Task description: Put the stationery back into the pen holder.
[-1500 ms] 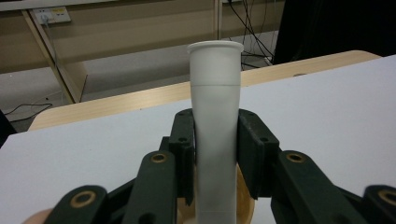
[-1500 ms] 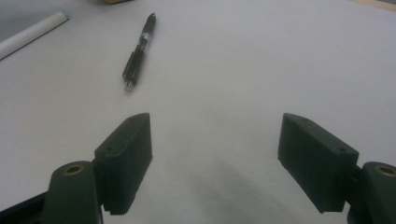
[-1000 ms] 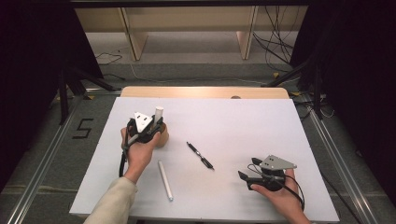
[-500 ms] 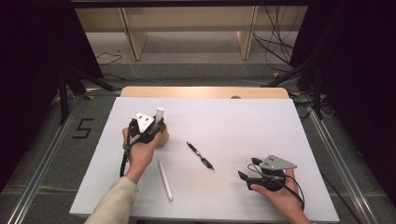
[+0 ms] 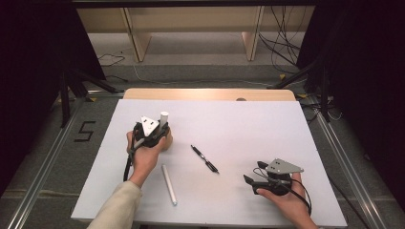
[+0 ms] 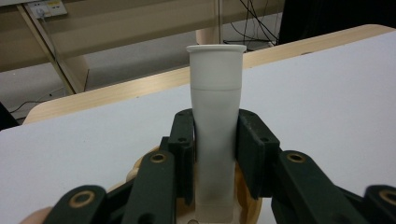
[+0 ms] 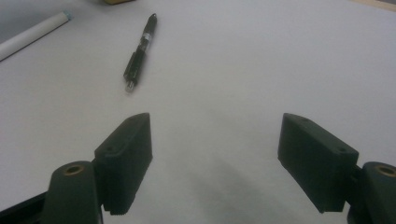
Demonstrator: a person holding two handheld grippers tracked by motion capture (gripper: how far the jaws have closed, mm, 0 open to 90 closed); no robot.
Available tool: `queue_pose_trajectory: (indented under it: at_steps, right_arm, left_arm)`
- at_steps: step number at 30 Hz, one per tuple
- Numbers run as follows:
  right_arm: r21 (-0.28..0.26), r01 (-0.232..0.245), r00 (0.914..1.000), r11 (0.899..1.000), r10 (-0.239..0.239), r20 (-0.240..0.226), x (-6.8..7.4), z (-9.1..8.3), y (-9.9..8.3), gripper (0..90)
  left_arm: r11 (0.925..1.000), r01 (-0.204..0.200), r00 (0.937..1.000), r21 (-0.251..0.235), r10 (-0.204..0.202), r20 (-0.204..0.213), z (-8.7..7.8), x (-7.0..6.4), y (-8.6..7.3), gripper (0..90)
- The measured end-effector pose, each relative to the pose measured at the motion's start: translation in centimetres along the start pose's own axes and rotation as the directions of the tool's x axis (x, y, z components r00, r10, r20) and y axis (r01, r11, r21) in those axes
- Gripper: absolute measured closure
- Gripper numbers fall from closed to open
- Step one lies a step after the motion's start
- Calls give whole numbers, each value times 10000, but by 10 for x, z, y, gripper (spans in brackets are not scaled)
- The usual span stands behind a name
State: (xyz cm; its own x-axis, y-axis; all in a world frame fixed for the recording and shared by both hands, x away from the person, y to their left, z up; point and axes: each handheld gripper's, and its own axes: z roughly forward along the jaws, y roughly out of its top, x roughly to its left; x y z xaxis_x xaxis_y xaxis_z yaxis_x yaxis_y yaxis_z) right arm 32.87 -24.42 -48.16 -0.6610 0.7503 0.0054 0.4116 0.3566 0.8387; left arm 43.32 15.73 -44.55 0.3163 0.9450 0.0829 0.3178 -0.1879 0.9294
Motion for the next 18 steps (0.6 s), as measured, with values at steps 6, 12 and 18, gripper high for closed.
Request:
queue_pose_trajectory:
  at_steps: [6, 12, 18]
  right_arm:
    - [-3, 9, 10000, 10000, -9, -14, 0, 0, 0, 266]
    - [9, 11, 10000, 10000, -11, -9, 0, 0, 0, 266]
    - [26, 12, 10000, 10000, -12, -3, 0, 0, 0, 266]
  left_arm:
    - [9998, -99, 9999, 160, 100, -36, 1, 0, -2, 688]
    - [9988, 166, 9999, 455, -166, 2, 1, 0, -4, 618]
    - [9992, 144, 9998, 382, -140, -103, -8, -1, -2, 510]
